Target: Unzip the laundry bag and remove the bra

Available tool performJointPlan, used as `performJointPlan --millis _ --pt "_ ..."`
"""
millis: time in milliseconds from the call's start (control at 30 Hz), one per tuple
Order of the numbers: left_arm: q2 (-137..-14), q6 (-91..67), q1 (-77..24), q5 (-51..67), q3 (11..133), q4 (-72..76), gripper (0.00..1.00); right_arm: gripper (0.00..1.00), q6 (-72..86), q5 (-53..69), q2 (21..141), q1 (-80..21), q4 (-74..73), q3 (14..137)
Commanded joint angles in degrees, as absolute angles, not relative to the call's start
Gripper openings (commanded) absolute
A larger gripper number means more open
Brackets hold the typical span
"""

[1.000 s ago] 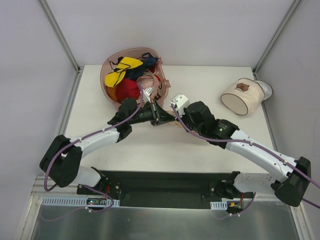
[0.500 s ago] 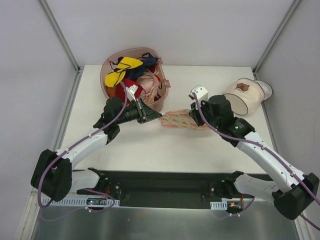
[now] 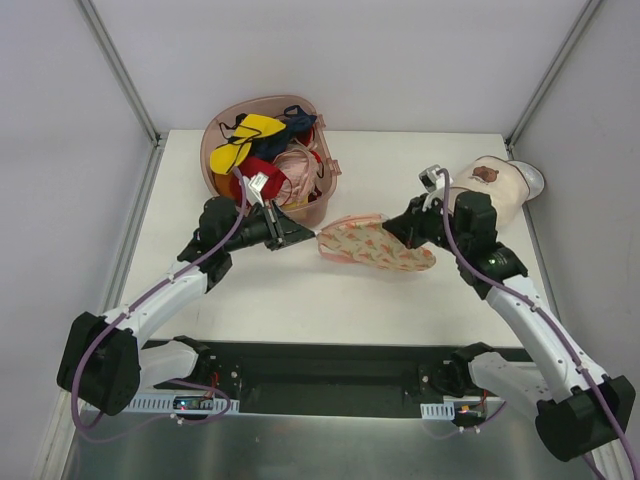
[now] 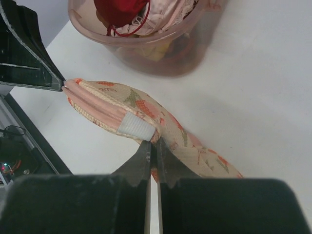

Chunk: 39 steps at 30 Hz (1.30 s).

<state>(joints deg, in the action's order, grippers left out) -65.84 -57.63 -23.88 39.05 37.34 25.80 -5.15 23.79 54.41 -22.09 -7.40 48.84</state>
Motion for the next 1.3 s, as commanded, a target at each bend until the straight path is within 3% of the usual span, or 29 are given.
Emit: performJointPlan --millis 0,100,233,500,533,567,733,800,867,900,933,967,1267 --pt "-65.1 -54.7 -23.2 41.6 39.8 24.5 0.00 0.01 -2.4 28.6 56.7 -21.6 -3.1 50.9" --pt "-63.6 -49.8 -23.3 40.5 44.4 17.1 0.00 0.19 -6.1 26.8 57.8 -24.2 -12.0 57.2" --pt "-61.3 -45.4 -23.3 38.0 48.0 10.2 0.00 0.47 -15.4 14.8 57.9 -32.9 -22.0 63.2" --pt "-60.3 -45.7 -23.3 39.2 50.4 9.1 0.00 0.52 -25.7 4.7 63.0 -44.0 -25.9 69.0" --pt "-60.3 -45.8 -23.3 39.3 50.6 9.1 0.00 0.54 -26.1 4.5 63.5 -44.6 -26.4 69.5" --pt "-60.0 -45.9 -23.3 39.4 50.7 9.1 0.00 0.67 -26.6 4.6 64.0 -45.6 -26.7 70.8" --pt "-59.1 -46.1 -23.3 39.1 51.9 8.4 0.00 0.70 -28.2 4.4 66.7 -48.1 -28.2 72.9" --pt "-58.9 -46.1 -23.3 39.0 52.5 8.2 0.00 0.69 -27.7 4.1 67.9 -49.4 -28.2 73.7" --pt "-58.7 -46.1 -23.3 38.9 52.6 7.9 0.00 0.57 -26.1 4.2 68.6 -50.2 -27.4 73.7" --pt "-58.7 -46.1 -23.3 38.8 52.6 7.8 0.00 0.25 -25.7 4.3 68.8 -50.4 -26.9 73.8" --pt "-58.6 -46.1 -23.3 38.7 52.5 7.6 0.00 0.05 -25.0 4.4 69.5 -50.4 -26.7 73.9" --pt "-58.5 -46.0 -23.3 38.5 52.5 7.6 0.00 0.01 -23.9 4.3 69.6 -50.5 -26.6 73.8" --pt "-58.4 -44.5 -20.5 35.9 52.7 2.4 0.00 0.01 -22.8 1.8 60.1 -49.0 -15.2 66.0"
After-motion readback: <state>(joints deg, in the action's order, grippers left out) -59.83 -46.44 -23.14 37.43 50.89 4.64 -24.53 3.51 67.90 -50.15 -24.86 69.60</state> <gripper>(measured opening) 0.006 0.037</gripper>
